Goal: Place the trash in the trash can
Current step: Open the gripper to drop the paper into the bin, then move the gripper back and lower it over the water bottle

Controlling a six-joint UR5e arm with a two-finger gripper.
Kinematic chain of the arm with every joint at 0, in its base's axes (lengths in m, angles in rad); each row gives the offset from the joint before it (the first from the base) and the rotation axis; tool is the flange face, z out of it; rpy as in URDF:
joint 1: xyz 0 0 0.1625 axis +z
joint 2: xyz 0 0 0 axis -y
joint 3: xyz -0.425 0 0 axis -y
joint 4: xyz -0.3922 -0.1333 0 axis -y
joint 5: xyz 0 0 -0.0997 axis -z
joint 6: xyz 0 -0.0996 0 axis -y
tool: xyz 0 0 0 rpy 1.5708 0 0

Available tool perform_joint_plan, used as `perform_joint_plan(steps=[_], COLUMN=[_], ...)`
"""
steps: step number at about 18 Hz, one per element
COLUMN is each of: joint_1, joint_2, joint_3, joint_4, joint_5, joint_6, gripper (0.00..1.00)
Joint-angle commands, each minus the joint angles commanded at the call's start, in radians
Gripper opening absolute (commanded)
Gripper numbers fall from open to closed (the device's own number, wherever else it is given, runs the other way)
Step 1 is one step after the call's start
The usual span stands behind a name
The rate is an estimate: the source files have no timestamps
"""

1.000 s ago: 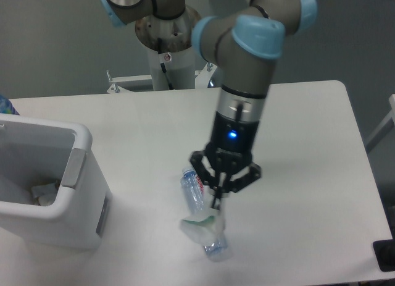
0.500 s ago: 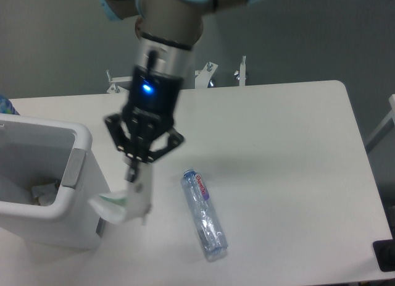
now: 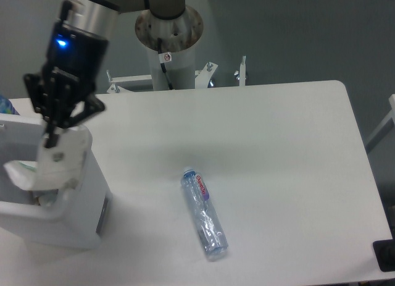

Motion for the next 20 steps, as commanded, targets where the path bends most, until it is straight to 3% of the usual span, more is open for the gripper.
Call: perform_joint_plan(steps=[1, 2, 5, 6, 7, 11, 16, 20], joint_1=[-0.011, -0.023, -0.035, -0.035, -0.035, -0.022, 0.116, 0.262], joint_2=[-0.003, -0.006, -0.02, -0.026, -0.032, -0.04, -0.044, -0.09], joint_3=[-0.002, -0.006, -0.015, -0.014, -0.014, 0.003, 0.005, 0.003], joint_4=[0.0, 0.002, 0.002, 0.002, 0.003, 0.005, 0.003, 0.003], joint_5=[-0.002, -0.002, -0.008, -0.008, -0.008, -0.008, -0.014, -0.046], joint_6=[0.0, 0.002, 0.011, 0.009, 0.011, 0.005, -0.008, -0.006], gripper=[0.0, 0.07, 0.69, 0.83, 0.89, 0.94, 0.94, 0.95])
